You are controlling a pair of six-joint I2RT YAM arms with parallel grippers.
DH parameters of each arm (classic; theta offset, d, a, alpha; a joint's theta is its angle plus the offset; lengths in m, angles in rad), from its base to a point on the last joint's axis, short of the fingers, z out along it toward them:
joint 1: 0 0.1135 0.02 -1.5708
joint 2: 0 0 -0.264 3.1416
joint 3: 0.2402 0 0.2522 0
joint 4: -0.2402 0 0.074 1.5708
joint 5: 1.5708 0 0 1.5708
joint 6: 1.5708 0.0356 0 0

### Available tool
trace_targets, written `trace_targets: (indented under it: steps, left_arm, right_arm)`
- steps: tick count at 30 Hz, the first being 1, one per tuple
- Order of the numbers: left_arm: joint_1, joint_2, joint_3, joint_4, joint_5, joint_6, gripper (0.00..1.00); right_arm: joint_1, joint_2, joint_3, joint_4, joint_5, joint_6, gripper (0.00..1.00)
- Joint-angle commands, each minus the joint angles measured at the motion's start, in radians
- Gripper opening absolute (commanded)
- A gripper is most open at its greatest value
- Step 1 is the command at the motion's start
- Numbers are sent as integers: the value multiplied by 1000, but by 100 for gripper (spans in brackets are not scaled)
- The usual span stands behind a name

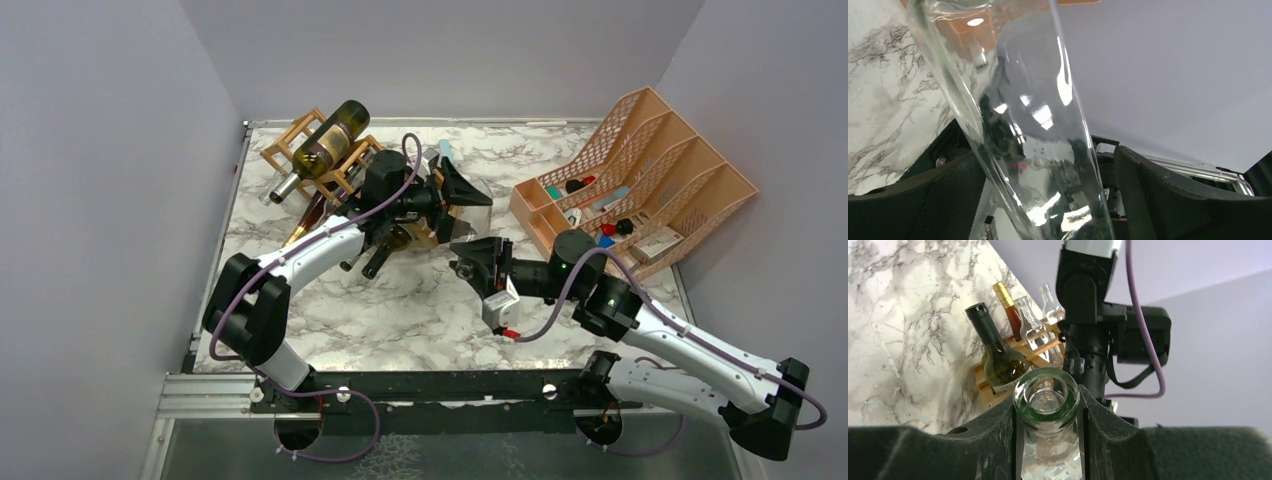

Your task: Take the wine bottle off the wine rack

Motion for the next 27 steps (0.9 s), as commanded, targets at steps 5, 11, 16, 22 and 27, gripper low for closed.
trace_targets:
  steps: [5,11,16,22,27]
  left_arm:
    - [31,-52,-24,85,31,84,99]
    - [85,-121,-66,85,40,156,99]
    - [118,-163,-105,88,40,115,99]
    - [145,-209,-90,88,52,131,99]
    - [144,-242,-20,87,76,212,99]
  right_arm:
    - [2,-50,11,130,162,244,1]
    - [2,-56,4,138,249,298,1]
    - [2,-82,-69,263,269,336,1]
    - [2,-73,-27,239,473,468,1]
    - [2,-53,-9,188,584,586,1]
